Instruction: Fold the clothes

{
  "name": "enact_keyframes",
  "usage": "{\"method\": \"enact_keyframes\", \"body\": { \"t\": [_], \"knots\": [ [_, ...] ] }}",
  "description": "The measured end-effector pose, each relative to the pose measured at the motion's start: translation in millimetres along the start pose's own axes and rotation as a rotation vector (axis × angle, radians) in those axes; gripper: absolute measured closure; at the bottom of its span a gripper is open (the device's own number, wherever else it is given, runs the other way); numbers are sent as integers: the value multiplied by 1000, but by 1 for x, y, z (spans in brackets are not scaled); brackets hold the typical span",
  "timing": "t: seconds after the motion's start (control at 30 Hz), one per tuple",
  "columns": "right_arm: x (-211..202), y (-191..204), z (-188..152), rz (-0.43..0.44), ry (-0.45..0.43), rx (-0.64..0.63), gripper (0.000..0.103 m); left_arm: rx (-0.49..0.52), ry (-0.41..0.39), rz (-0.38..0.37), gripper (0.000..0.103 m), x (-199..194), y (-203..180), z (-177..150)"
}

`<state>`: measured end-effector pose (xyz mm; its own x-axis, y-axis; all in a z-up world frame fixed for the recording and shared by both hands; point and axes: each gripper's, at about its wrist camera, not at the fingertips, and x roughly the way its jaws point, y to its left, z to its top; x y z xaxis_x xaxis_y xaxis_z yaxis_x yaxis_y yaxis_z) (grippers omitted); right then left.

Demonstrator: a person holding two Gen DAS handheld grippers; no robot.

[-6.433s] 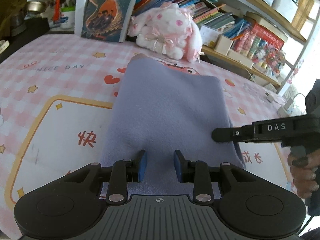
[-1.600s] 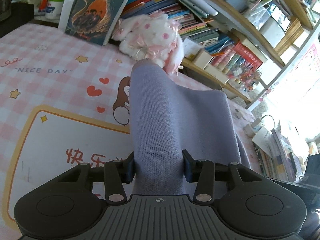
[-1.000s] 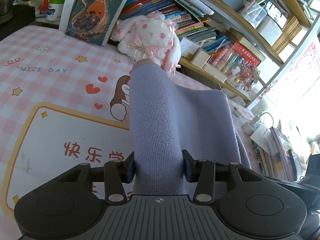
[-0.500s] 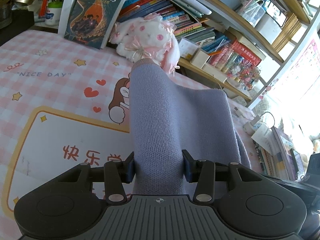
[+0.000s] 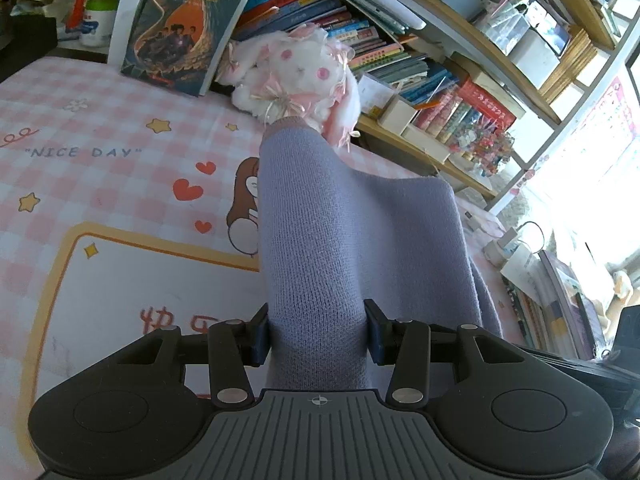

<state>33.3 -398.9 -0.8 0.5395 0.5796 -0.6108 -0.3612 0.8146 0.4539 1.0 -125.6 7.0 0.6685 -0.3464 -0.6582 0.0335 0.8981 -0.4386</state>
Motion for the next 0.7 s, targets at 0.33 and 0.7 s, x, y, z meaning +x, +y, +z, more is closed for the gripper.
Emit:
{"method": "enact_keyframes", "body": {
  "t": [0.33,0.7],
  "knots": [
    [26,56,-4,-64,-29,1,77,31,24,-58,59,-18,60,31],
    [81,128,6,-85,-52,-51,77,10,14,-90,59,-24,141,76]
  ]
}}
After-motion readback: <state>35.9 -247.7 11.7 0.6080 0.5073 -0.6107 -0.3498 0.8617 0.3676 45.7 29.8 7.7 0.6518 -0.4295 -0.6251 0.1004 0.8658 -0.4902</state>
